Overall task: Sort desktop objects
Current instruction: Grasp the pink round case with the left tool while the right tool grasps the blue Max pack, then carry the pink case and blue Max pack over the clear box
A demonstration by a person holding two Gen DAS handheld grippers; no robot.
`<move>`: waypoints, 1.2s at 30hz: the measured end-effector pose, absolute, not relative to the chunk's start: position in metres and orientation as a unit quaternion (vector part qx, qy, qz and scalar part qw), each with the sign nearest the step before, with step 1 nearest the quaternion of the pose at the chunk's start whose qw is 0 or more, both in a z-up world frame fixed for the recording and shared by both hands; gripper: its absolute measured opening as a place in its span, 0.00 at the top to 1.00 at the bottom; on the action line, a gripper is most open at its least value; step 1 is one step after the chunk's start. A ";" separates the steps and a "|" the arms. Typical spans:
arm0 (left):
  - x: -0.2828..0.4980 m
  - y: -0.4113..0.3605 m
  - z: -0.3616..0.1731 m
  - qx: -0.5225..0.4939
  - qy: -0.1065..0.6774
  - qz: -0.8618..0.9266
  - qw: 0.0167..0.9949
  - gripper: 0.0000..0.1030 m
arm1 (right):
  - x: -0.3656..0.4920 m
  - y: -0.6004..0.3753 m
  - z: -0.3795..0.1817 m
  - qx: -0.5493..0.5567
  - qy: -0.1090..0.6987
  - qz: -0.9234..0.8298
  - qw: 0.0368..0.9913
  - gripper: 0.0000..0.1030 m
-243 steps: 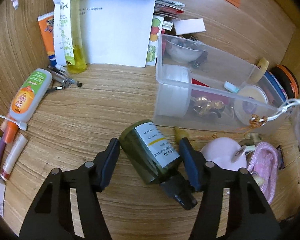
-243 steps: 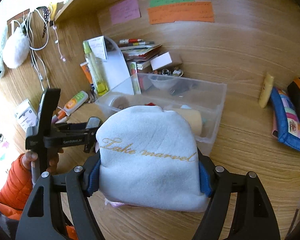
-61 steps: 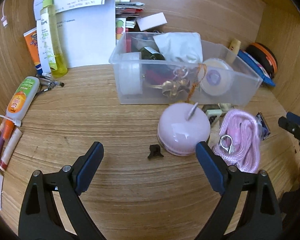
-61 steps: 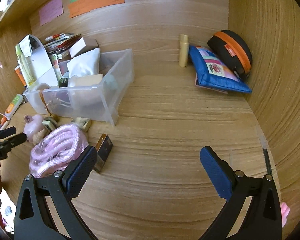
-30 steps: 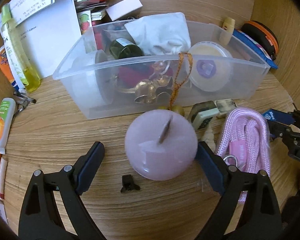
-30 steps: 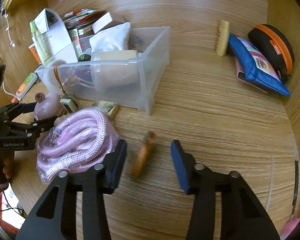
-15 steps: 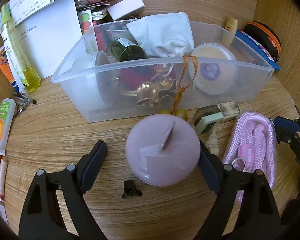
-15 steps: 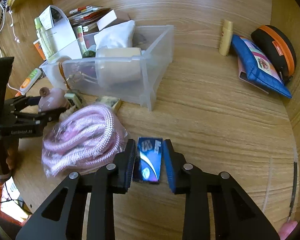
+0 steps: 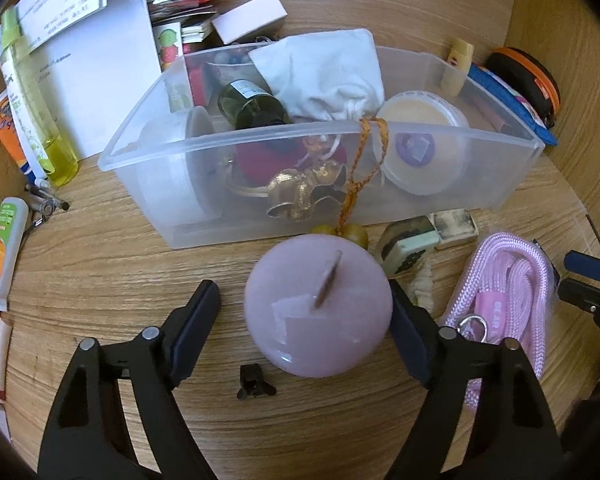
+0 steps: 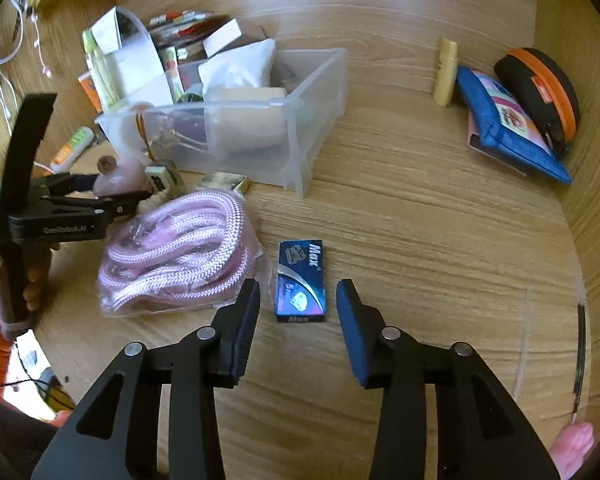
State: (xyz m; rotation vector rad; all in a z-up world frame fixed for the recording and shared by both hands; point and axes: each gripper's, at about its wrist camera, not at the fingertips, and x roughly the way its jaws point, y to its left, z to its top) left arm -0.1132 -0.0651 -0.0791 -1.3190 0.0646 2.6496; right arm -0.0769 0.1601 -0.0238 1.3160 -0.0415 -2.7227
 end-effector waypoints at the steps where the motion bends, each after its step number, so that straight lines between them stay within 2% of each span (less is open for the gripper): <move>1: -0.113 -0.065 -0.079 -0.443 0.020 0.892 0.090 0.23 | -0.075 0.162 -0.023 0.434 -0.012 -0.899 0.056 0.64; 6: -0.113 -0.062 -0.079 -0.441 0.026 0.893 0.090 0.32 | -0.073 0.160 -0.028 0.443 0.007 -0.895 0.050 0.64; 8: -0.115 -0.062 -0.079 -0.441 0.024 0.893 0.091 0.39 | -0.077 0.157 -0.032 0.446 0.016 -0.894 0.049 0.64; 18: -0.117 -0.076 -0.078 -0.437 -0.006 0.895 0.085 0.39 | -0.096 0.149 -0.035 0.433 0.041 -0.899 0.053 0.65; 20: -0.117 -0.081 -0.077 -0.435 -0.016 0.897 0.080 0.39 | -0.096 0.151 -0.035 0.433 0.039 -0.899 0.054 0.76; 26: -0.112 -0.086 -0.073 -0.418 -0.027 0.905 0.076 0.39 | -0.089 0.160 -0.031 0.429 0.024 -0.902 0.040 0.76; 36: -0.096 -0.091 -0.060 -0.388 -0.050 0.918 0.067 0.39 | -0.091 0.168 0.011 0.374 0.010 -0.927 0.026 0.76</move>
